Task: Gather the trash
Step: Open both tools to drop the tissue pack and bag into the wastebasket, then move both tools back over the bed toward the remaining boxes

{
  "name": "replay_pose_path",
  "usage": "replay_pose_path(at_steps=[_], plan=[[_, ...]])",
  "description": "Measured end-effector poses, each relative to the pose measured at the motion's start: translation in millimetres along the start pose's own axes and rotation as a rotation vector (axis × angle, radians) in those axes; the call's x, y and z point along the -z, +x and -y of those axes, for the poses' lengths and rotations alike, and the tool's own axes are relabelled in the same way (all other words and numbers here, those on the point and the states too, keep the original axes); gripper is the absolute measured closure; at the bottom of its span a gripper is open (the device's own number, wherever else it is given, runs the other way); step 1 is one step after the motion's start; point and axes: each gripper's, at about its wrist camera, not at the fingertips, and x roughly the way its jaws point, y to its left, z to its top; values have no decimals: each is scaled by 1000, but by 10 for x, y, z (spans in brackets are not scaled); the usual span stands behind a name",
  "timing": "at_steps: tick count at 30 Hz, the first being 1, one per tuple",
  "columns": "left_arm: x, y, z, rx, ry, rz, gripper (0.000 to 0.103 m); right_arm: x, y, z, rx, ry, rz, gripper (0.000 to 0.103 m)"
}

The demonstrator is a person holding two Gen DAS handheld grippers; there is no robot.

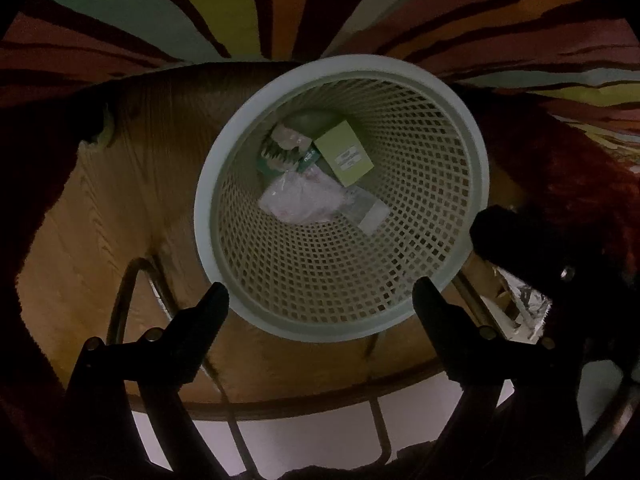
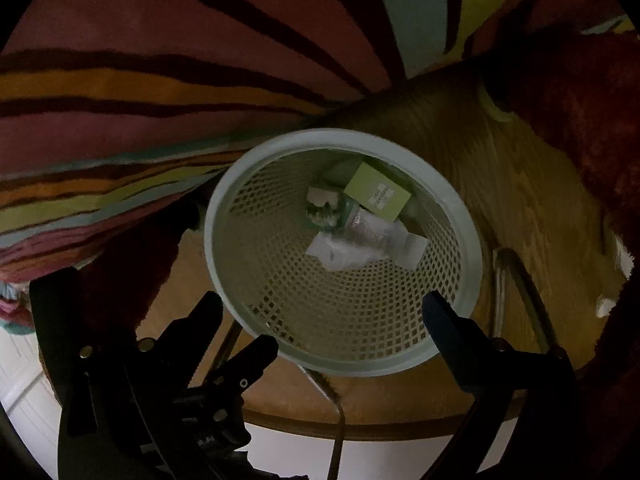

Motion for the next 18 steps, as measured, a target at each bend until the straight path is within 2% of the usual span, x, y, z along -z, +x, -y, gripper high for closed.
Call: replay_pose_path(at_steps=[9, 15, 18], plan=[[214, -302, 5, 48, -13, 126, 12, 154, -262, -79, -41, -74, 67, 8], [373, -511, -20, 77, -29, 203, 12, 258, -538, 54, -149, -58, 189, 8], [484, -659, 26, 82, -3, 258, 12, 347, -743, 140, -232, -49, 286, 8]])
